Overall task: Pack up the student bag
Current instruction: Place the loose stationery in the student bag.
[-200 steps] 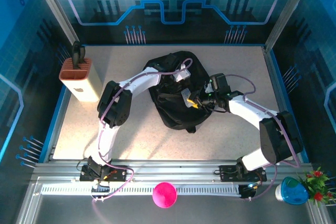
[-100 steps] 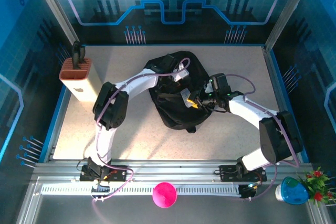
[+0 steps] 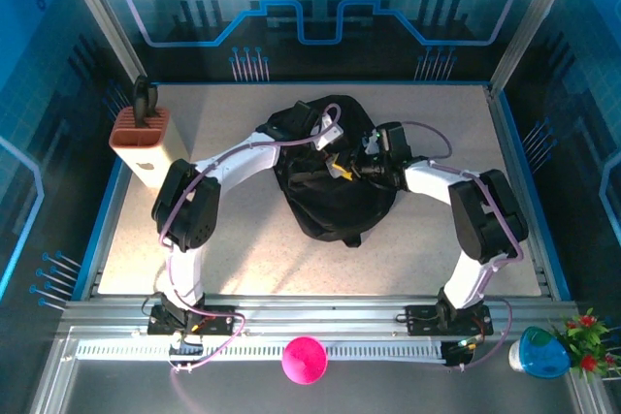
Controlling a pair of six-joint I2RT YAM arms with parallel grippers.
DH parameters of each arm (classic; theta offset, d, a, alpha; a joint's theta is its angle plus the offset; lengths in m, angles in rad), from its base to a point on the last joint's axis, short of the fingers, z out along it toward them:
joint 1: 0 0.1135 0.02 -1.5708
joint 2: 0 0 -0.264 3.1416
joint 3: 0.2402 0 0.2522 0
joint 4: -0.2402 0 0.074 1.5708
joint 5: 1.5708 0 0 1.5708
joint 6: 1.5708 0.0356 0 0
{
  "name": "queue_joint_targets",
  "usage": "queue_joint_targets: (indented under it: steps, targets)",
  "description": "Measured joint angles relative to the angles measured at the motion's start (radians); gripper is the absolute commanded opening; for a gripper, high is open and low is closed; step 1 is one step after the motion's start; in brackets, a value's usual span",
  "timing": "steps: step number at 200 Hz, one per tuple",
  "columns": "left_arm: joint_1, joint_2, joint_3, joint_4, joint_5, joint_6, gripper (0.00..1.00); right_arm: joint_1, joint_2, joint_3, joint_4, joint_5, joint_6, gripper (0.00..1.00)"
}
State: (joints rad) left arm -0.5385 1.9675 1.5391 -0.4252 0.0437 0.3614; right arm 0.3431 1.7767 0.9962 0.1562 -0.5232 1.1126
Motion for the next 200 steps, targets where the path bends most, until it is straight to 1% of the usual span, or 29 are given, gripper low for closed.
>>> queue_joint_targets:
  steps: [14, 23, 35, 50, 66, 80, 112, 125, 150, 180, 200]
  targets:
    - [0.0, 0.0, -0.001, 0.005, 0.0, -0.005, 0.01, -0.005, 0.005, -0.002, 0.007, 0.002, -0.008, 0.48]
    - [0.0, 0.0, -0.002, 0.005, 0.0, -0.007, 0.01, -0.009, 0.0, -0.006, 0.012, 0.004, -0.018, 0.53]
    - [0.0, 0.0, -0.004, 0.007, 0.0, -0.013, 0.01, -0.015, -0.033, -0.032, 0.008, 0.012, -0.029, 0.55]
    - [0.001, 0.0, -0.005, 0.007, 0.0, -0.02, 0.02, -0.026, -0.104, -0.079, -0.016, 0.018, -0.045, 0.55]
    - [0.004, 0.0, -0.005, 0.009, 0.004, -0.023, 0.02, -0.037, -0.195, -0.127, -0.049, 0.026, -0.063, 0.5]
    - [0.005, 0.0, -0.005, 0.009, 0.007, -0.023, 0.02, -0.036, -0.246, -0.148, -0.07, 0.034, -0.071, 0.44]
    - [0.005, 0.0, -0.005, 0.009, 0.011, -0.024, 0.02, -0.023, -0.253, -0.153, -0.095, 0.056, -0.068, 0.3]
    - [0.005, 0.0, -0.005, 0.01, 0.014, -0.027, 0.02, -0.01, -0.236, -0.15, -0.096, 0.065, -0.067, 0.23]
    - [0.006, 0.0, -0.005, 0.01, 0.018, -0.039, 0.02, 0.012, -0.157, -0.091, -0.102, 0.079, -0.062, 0.15]
    - [0.007, -0.001, -0.005, 0.012, 0.024, -0.049, 0.03, 0.029, -0.051, 0.004, -0.102, 0.131, -0.069, 0.1]
    - [0.009, -0.002, -0.005, 0.012, 0.025, -0.049, 0.04, 0.032, 0.006, 0.055, -0.09, 0.164, -0.076, 0.09]
